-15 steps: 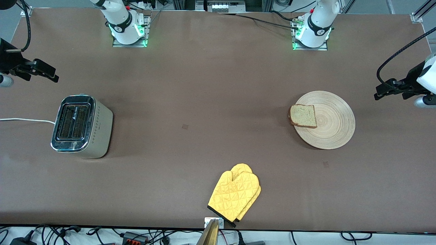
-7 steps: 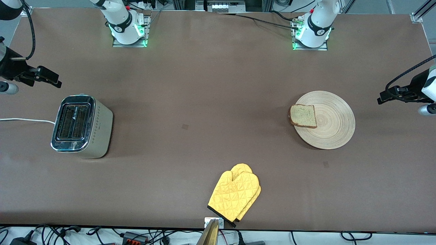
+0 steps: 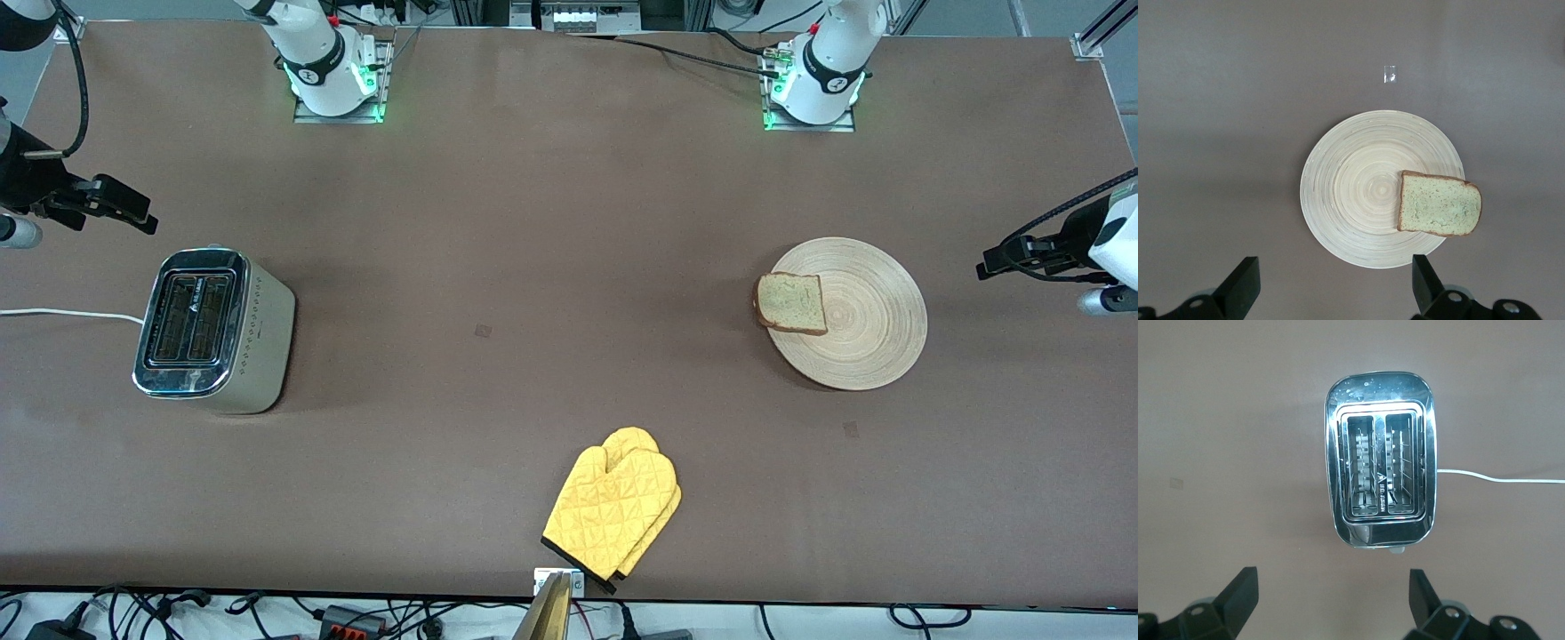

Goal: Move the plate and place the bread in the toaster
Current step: 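Move the left gripper to the plate rim while the right gripper nears the toaster, then push the wooden plate with bread toward the toaster with the left gripper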

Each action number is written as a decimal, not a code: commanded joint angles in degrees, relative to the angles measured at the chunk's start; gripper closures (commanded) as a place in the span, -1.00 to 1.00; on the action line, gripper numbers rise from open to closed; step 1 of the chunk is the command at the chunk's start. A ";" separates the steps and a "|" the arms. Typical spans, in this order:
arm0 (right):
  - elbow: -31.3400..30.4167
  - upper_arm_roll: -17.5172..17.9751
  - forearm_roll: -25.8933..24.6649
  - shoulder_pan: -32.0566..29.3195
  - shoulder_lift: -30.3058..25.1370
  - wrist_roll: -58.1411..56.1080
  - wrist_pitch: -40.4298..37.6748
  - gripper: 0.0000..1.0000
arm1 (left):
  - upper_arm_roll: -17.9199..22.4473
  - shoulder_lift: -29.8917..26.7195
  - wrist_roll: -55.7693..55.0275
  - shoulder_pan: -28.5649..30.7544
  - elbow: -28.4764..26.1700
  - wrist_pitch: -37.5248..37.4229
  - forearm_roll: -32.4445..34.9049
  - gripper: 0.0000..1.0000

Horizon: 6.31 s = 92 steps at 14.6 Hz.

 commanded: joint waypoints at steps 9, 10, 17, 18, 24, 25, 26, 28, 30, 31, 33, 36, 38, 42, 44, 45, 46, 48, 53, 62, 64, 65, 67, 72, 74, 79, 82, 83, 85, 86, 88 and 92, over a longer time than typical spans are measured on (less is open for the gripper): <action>1.56 0.42 1.13 1.61 2.56 -0.47 0.60 -1.00 | -1.88 0.44 -0.34 -0.41 3.30 -3.16 -0.15 -1.00; 1.56 0.42 1.22 2.48 3.18 -0.56 0.78 -1.00 | -2.05 0.26 -0.52 -0.42 3.64 -3.16 -0.24 -1.00; 1.65 0.33 1.75 3.64 4.06 0.05 1.22 -1.00 | -3.19 -2.46 -0.61 -0.24 3.74 -7.02 -0.24 -1.00; 1.65 0.42 1.92 3.72 4.15 -0.03 1.31 -1.00 | -3.29 -2.29 -0.87 0.11 3.74 -6.94 -0.85 -1.00; 2.09 0.42 4.30 5.83 5.73 -0.56 2.36 -1.00 | -2.76 3.51 5.86 6.00 4.62 -6.42 -7.80 -1.00; 2.09 0.42 4.12 6.36 5.73 -0.56 2.28 -1.00 | -2.67 4.82 8.77 6.78 4.62 -6.33 -7.89 -1.00; 2.09 0.42 4.21 6.53 5.73 -0.56 2.10 -1.00 | -2.76 6.40 10.01 8.71 4.88 -6.33 -9.37 -1.00; 2.00 0.42 4.30 6.54 6.25 -0.56 1.84 -1.00 | -2.76 11.66 10.73 14.50 5.76 -6.68 -15.77 -1.00; 2.00 0.42 4.38 6.10 6.69 -0.39 2.10 -1.00 | -2.94 16.23 18.85 16.46 5.85 -6.34 -16.94 -1.00; 2.00 0.34 4.38 6.10 6.70 -0.39 2.10 -1.00 | -2.94 19.21 22.56 16.55 5.85 -6.15 -17.03 -1.00; 2.00 0.33 4.30 6.53 6.61 0.22 2.19 -1.00 | -2.76 23.97 25.92 17.77 5.85 -3.45 -17.20 -1.00; 2.00 0.42 3.69 6.62 6.61 0.32 2.27 -1.00 | -2.76 29.25 33.03 18.30 5.23 1.04 -17.20 -1.00; 2.00 0.42 3.51 6.80 6.70 0.32 2.19 -1.00 | -2.76 31.63 36.38 19.35 4.79 2.46 -17.29 -1.00; 1.74 0.42 3.42 7.32 6.87 0.32 2.27 -1.00 | -2.76 33.75 37.09 20.41 2.60 3.77 -18.95 -1.00; 1.91 0.42 2.98 8.38 6.79 0.32 2.19 -1.00 | -2.76 33.75 39.54 20.50 0.05 6.67 -19.31 -1.00; 1.91 0.42 2.89 8.82 6.79 0.40 2.19 -1.00 | -2.76 33.75 39.82 20.85 -1.00 7.11 -20.79 -1.00; 1.91 0.42 2.89 9.34 6.79 0.49 2.10 -1.00 | -2.76 33.75 39.82 21.64 -2.58 7.38 -22.63 -1.00; 2.00 0.42 2.89 9.79 6.79 0.58 2.53 -1.00 | -2.76 33.66 39.82 21.73 -4.78 8.17 -24.14 -0.99; 2.00 0.42 -0.53 12.07 6.79 0.75 4.65 -1.00 | -2.76 33.75 39.91 21.73 -5.93 8.17 -24.15 -0.50; 1.91 0.42 -0.80 13.39 7.84 5.77 3.59 -1.00 | -3.38 33.66 45.00 22.44 -5.14 4.93 -27.03 0.99; 1.91 0.42 -0.80 13.39 7.93 6.03 3.51 -1.00 | -3.38 33.75 46.93 21.91 -5.14 2.74 -30.19 0.99; 1.91 0.42 -0.80 13.30 8.02 6.03 3.51 -1.00 | -3.38 33.83 46.68 21.47 -5.14 0.46 -33.00 0.99; 1.91 0.42 -0.71 13.30 8.02 5.94 3.51 -1.00 | -3.38 34.54 46.41 19.46 -5.23 -2.46 -37.66 0.99; 2.00 0.42 -0.54 13.39 8.02 5.59 3.51 -1.00 | -3.29 34.62 45.10 9.36 -5.32 -0.80 -45.92 0.99; 1.91 0.42 -0.45 13.39 8.10 5.77 3.51 -1.00 | -3.37 34.54 43.96 4.18 -5.32 2.35 -48.83 0.99; 1.47 0.42 -0.45 13.22 8.19 5.85 3.42 -1.00 | -3.29 34.54 42.64 -10.41 -5.58 11.57 -59.81 0.99; 1.38 0.42 -0.45 13.13 8.19 5.85 3.42 -1.00 | -3.20 34.63 40.45 -21.20 -3.39 16.24 -62.55 0.99; 1.30 0.42 -0.36 13.13 8.19 6.03 3.50 -1.00 | -3.11 34.89 37.56 -23.86 -2.95 18.35 -62.73 0.99; 1.38 0.42 -0.45 13.22 8.19 6.03 3.94 -1.00 | -3.29 35.76 35.43 -27.12 -2.77 21.52 -62.91 0.99; 1.30 0.42 -0.36 13.22 8.28 6.03 3.77 -1.00 | -3.20 35.86 35.16 -28.18 -2.77 21.62 -62.99 0.99; 1.30 0.42 -0.36 13.22 8.37 6.03 3.77 -1.00 | -3.20 36.38 35.07 -28.98 -2.77 21.62 -63.78 0.99; 1.30 0.42 -0.36 13.22 8.63 5.94 3.51 -1.00 | -3.11 38.49 34.99 -31.26 -1.01 23.81 -64.84 0.94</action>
